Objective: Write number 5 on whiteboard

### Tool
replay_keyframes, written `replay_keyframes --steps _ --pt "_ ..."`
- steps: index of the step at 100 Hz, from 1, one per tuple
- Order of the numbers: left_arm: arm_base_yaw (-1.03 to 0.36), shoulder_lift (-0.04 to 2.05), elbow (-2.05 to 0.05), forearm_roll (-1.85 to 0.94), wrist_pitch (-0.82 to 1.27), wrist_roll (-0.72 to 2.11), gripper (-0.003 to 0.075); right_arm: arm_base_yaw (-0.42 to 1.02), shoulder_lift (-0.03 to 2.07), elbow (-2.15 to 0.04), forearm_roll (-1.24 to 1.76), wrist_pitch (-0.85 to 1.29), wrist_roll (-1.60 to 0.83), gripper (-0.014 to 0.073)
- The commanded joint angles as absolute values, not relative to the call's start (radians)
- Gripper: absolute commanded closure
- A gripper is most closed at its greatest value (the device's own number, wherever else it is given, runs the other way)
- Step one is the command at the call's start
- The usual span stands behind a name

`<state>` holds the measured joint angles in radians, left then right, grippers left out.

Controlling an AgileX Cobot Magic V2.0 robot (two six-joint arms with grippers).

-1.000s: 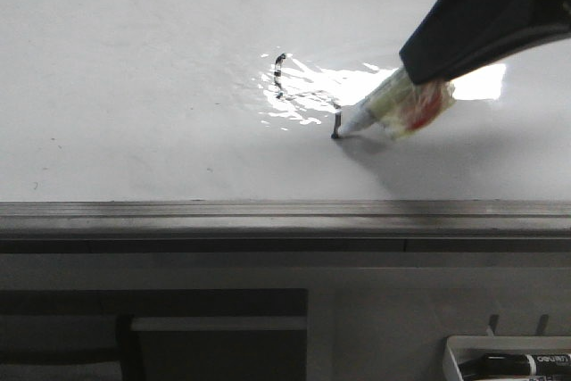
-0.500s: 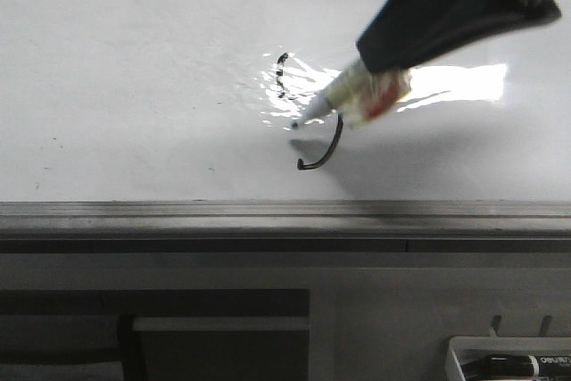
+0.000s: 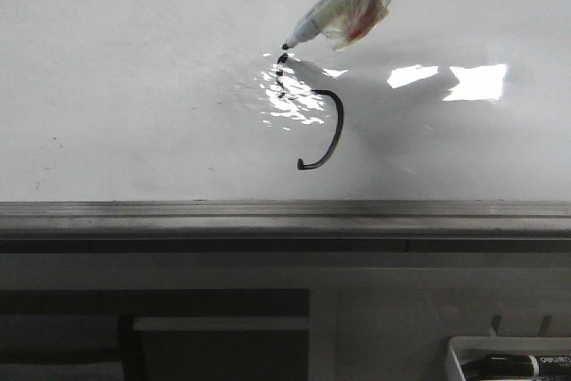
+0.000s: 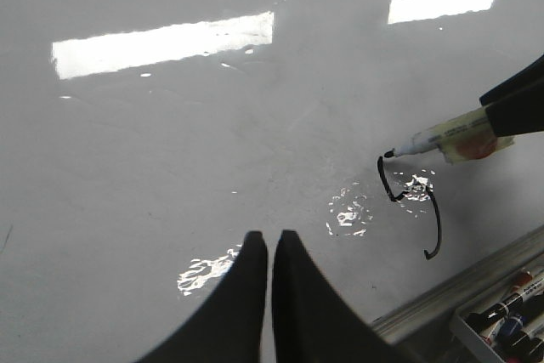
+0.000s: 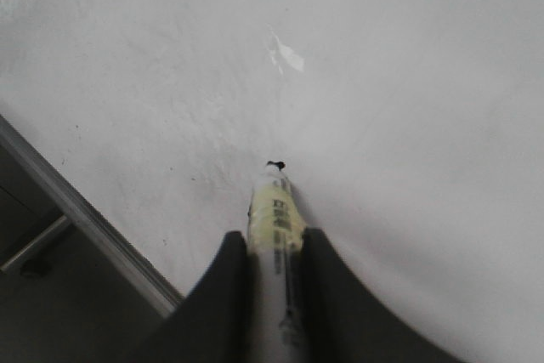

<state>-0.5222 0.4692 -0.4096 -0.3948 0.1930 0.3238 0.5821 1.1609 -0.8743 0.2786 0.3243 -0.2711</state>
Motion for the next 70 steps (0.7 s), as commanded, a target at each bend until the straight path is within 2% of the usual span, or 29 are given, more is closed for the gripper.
replay_keyframes --steps 1,70 --pt "-0.520 0.470 -0.437 -0.410 0.118 0.315 0.0741 0.574 1.155 -0.909 0.272 0.242 -0.279 0.0634" --pt "-0.520 0.470 -0.437 -0.410 0.118 0.315 0.0741 0.486 1.169 -0.909 0.276 0.311 -0.256 0.0633"
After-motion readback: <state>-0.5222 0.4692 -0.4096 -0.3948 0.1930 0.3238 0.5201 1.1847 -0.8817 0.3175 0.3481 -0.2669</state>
